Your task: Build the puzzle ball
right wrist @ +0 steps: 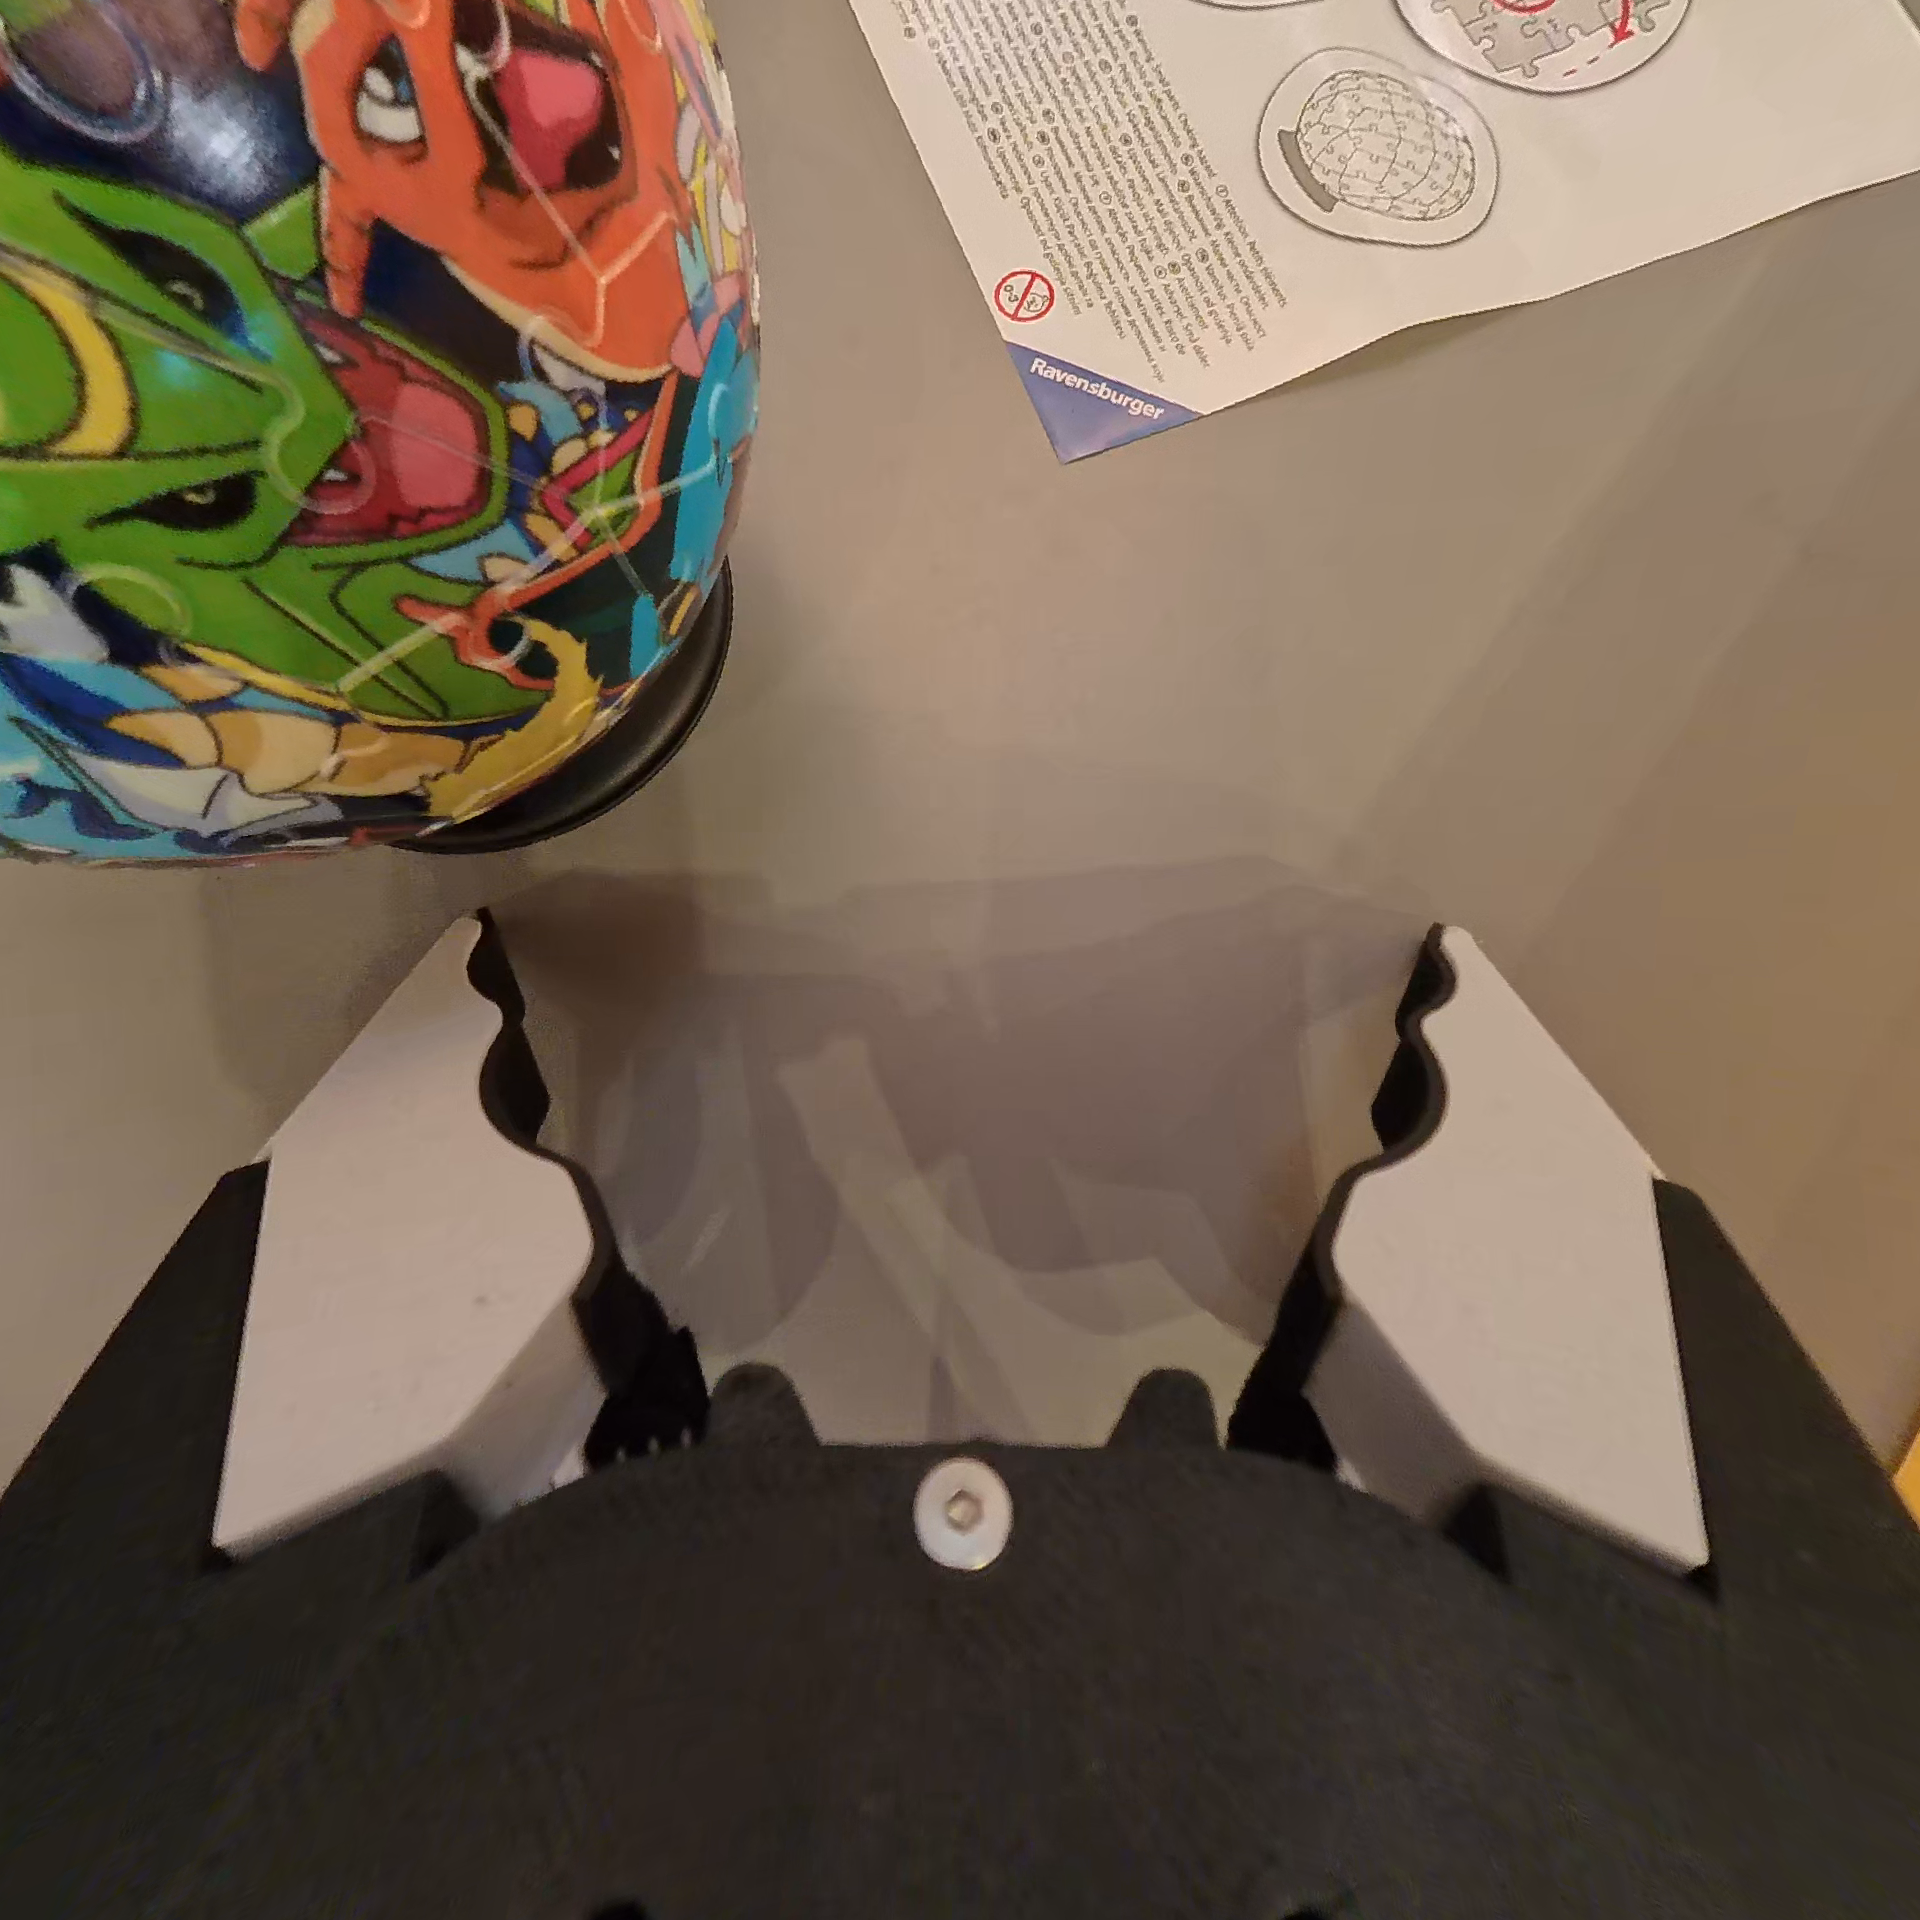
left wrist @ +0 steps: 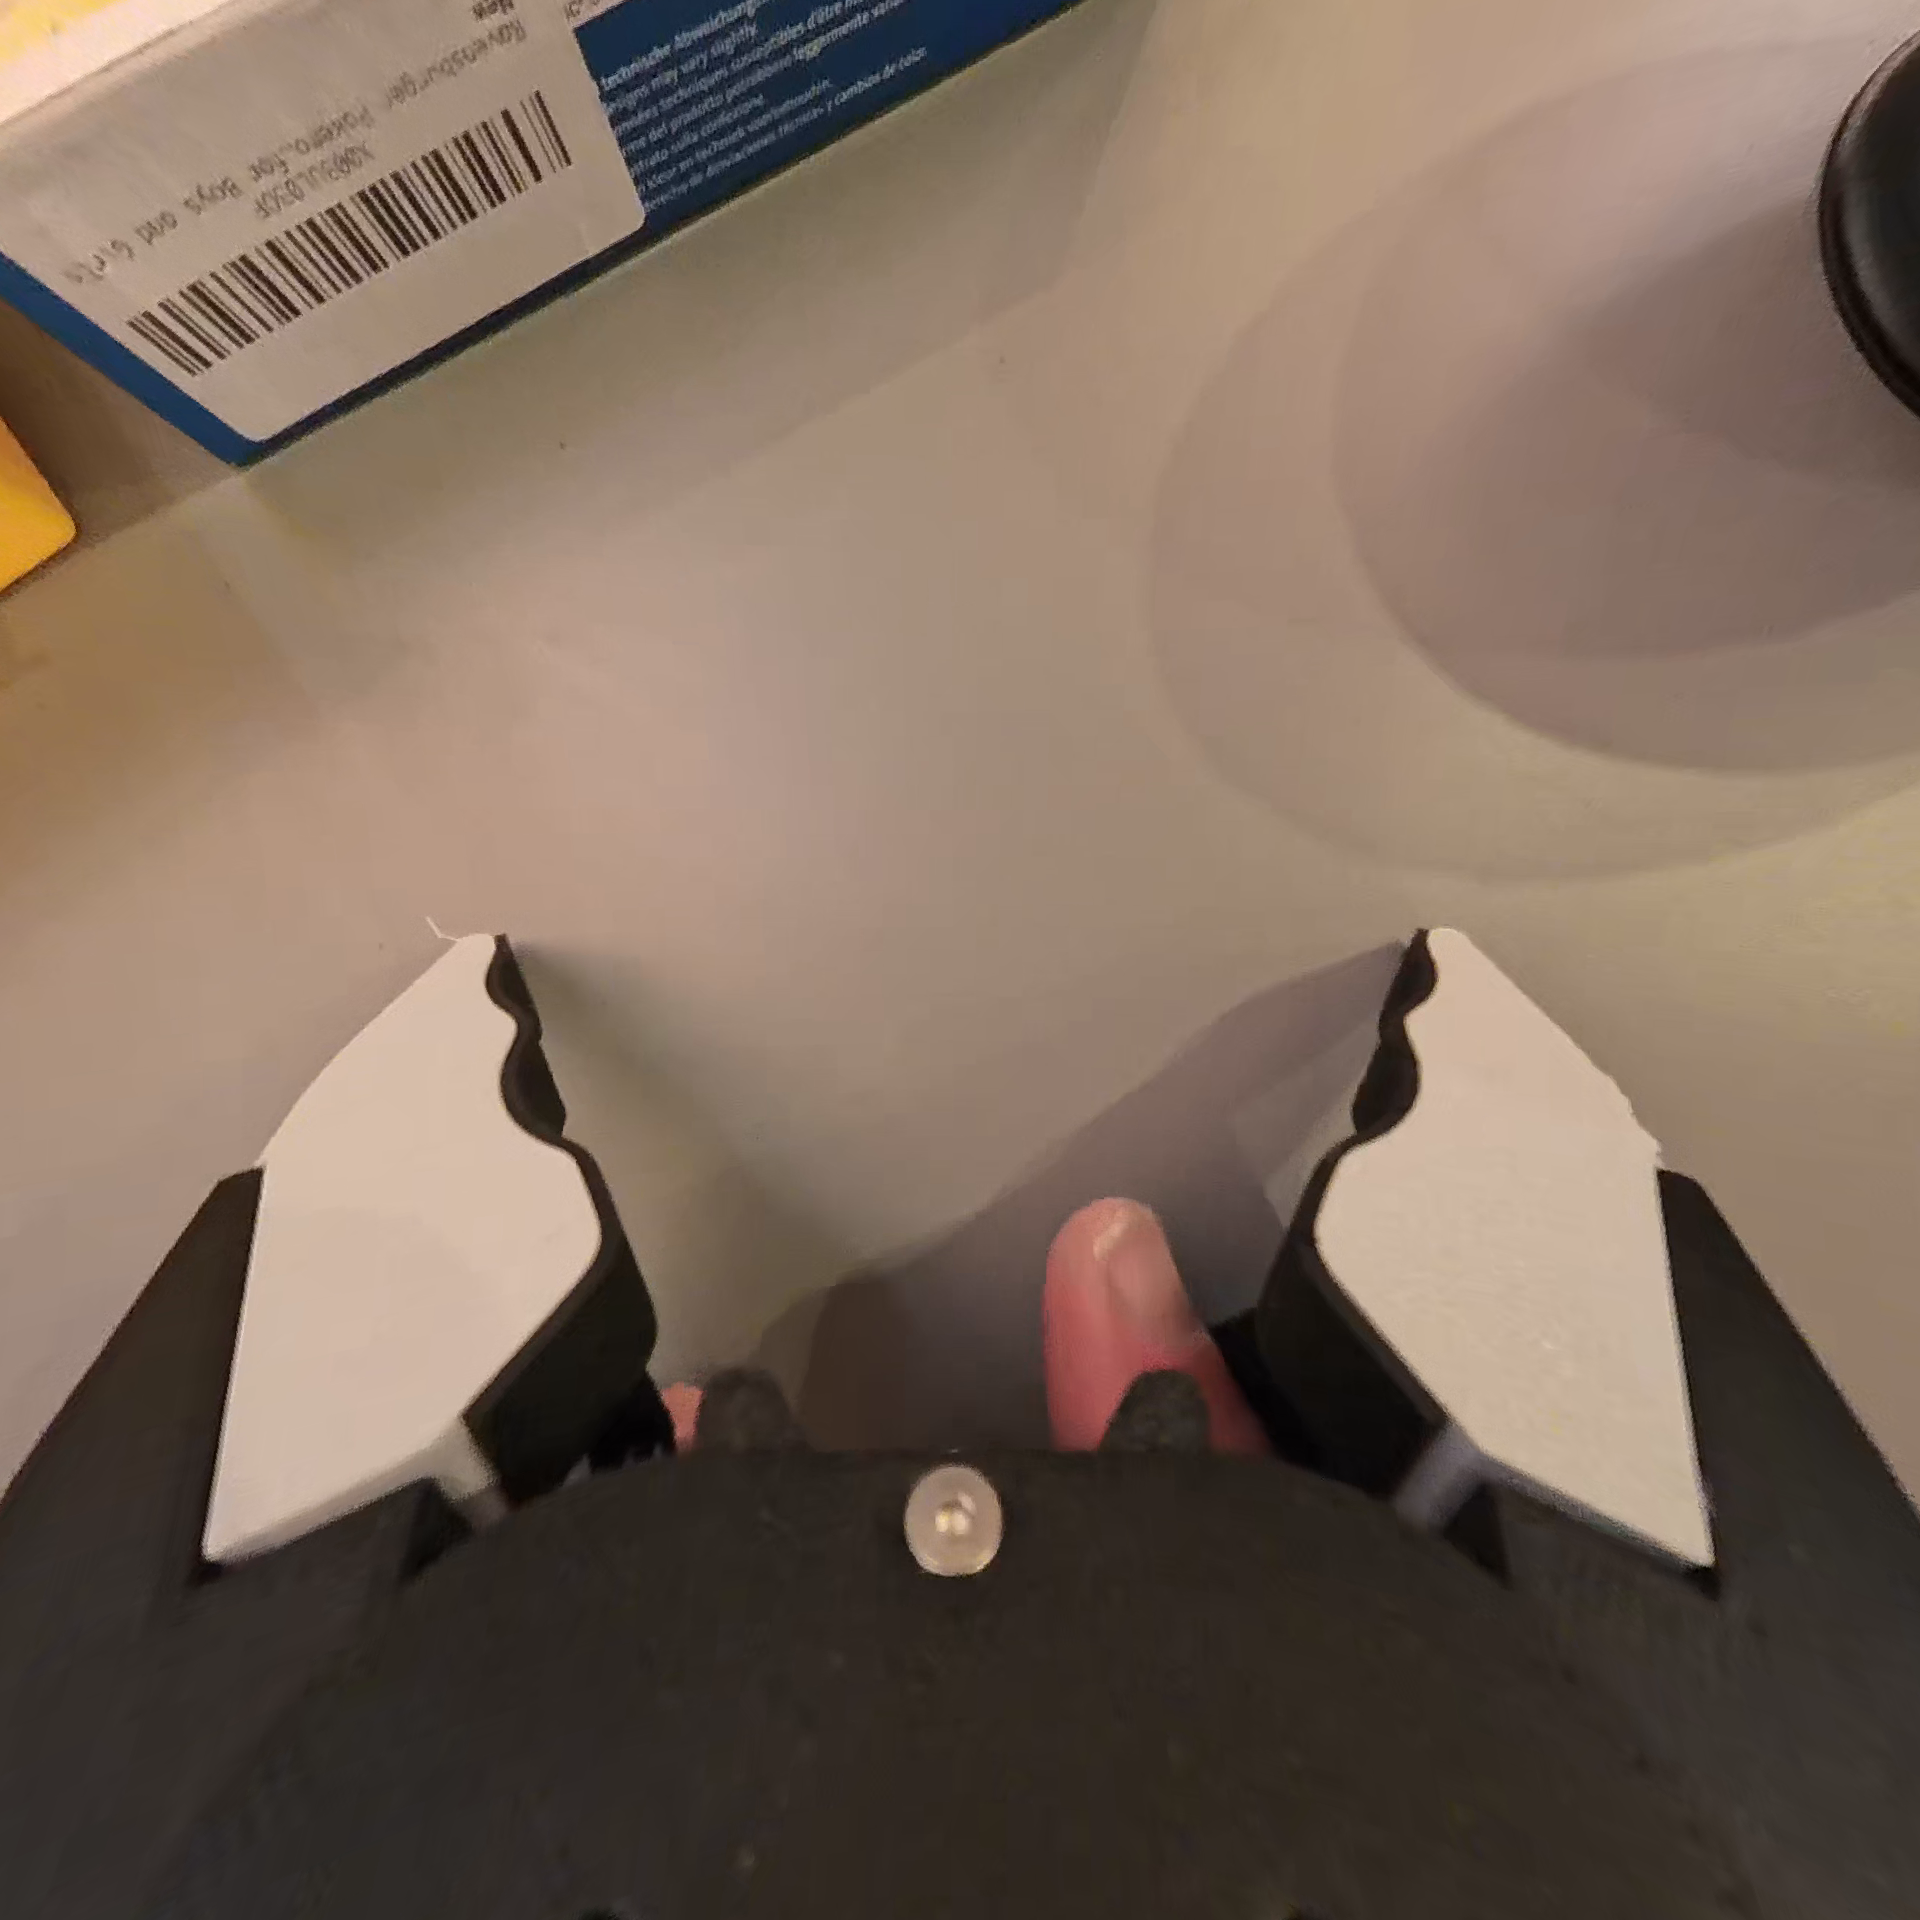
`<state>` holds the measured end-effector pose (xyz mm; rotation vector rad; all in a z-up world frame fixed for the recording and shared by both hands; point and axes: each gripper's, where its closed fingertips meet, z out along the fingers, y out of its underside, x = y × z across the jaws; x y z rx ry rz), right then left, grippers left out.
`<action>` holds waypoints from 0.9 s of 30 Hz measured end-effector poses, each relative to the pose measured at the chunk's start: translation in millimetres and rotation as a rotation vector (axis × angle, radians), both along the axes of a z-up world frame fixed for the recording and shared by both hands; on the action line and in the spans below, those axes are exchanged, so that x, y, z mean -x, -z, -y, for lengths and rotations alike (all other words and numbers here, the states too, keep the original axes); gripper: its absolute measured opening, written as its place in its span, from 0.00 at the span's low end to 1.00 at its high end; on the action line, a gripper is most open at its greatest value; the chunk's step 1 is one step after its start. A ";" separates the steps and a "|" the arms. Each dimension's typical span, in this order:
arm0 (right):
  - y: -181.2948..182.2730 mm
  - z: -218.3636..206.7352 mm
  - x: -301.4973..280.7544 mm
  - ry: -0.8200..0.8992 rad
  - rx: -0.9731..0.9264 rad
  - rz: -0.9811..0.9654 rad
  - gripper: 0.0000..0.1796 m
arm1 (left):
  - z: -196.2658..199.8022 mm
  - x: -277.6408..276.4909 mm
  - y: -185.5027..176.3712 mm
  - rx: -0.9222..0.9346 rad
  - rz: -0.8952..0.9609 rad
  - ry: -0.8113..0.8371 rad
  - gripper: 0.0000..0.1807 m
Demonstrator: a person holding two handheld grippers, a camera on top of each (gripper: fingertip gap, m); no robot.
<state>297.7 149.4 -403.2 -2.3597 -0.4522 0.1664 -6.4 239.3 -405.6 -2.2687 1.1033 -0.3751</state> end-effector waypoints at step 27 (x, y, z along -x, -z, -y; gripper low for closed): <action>0.0 0.1 0.1 0.000 0.000 0.000 0.89 | -24.8 5.8 -6.8 -0.012 0.053 -0.170 0.68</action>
